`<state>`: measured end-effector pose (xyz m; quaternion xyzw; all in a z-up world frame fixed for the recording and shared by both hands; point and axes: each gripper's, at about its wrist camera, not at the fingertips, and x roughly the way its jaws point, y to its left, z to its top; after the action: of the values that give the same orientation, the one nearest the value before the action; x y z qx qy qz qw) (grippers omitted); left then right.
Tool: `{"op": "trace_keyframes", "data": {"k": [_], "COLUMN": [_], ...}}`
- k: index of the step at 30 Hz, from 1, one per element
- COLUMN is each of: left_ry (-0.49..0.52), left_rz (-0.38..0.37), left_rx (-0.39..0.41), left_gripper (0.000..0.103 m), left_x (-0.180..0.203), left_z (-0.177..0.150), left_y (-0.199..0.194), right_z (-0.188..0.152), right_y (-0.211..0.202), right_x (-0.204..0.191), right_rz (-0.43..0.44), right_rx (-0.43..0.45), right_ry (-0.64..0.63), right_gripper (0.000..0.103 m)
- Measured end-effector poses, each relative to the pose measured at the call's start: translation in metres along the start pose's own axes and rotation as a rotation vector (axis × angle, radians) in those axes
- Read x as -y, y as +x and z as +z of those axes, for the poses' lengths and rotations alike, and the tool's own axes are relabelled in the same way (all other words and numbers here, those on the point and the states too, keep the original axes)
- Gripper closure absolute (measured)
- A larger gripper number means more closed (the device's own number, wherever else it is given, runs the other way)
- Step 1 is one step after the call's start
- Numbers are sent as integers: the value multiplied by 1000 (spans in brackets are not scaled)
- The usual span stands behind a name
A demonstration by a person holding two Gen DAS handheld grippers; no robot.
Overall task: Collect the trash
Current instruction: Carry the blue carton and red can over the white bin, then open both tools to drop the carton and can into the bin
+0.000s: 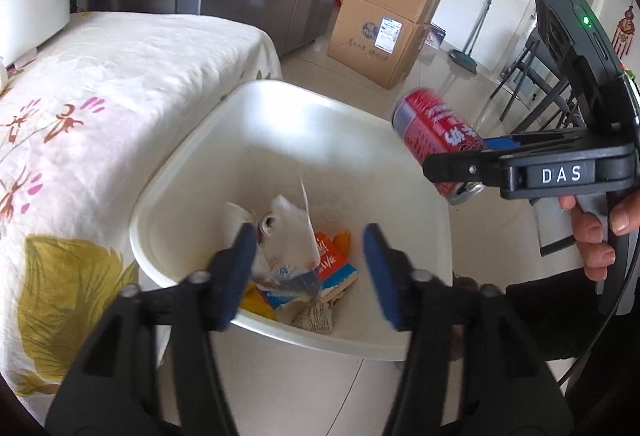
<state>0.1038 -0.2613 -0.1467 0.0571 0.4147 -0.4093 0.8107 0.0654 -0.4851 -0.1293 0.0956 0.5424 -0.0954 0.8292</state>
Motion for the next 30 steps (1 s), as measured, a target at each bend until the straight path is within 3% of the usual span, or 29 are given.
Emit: {"op": "trace_keyframes", "data": {"k": [4,20,30], "left_ry": [-17,-89,-108], "left_rz": [19,69,93], "left_rx": [6,26,24], "left_gripper": [40,30,22], "left_x": [-6,-23,-27], "left_z": [1,-1,-2], "left_y": [-6,-16,-19], "right_z": [1,3,7], "right_y": [-2,-3,-10], "right_x": [1,-2,5], "right_rz": [8,12,23], "right_rx": [2,-2,14], "right_ry": [1,14,58], "right_gripper": [49,49,32]}}
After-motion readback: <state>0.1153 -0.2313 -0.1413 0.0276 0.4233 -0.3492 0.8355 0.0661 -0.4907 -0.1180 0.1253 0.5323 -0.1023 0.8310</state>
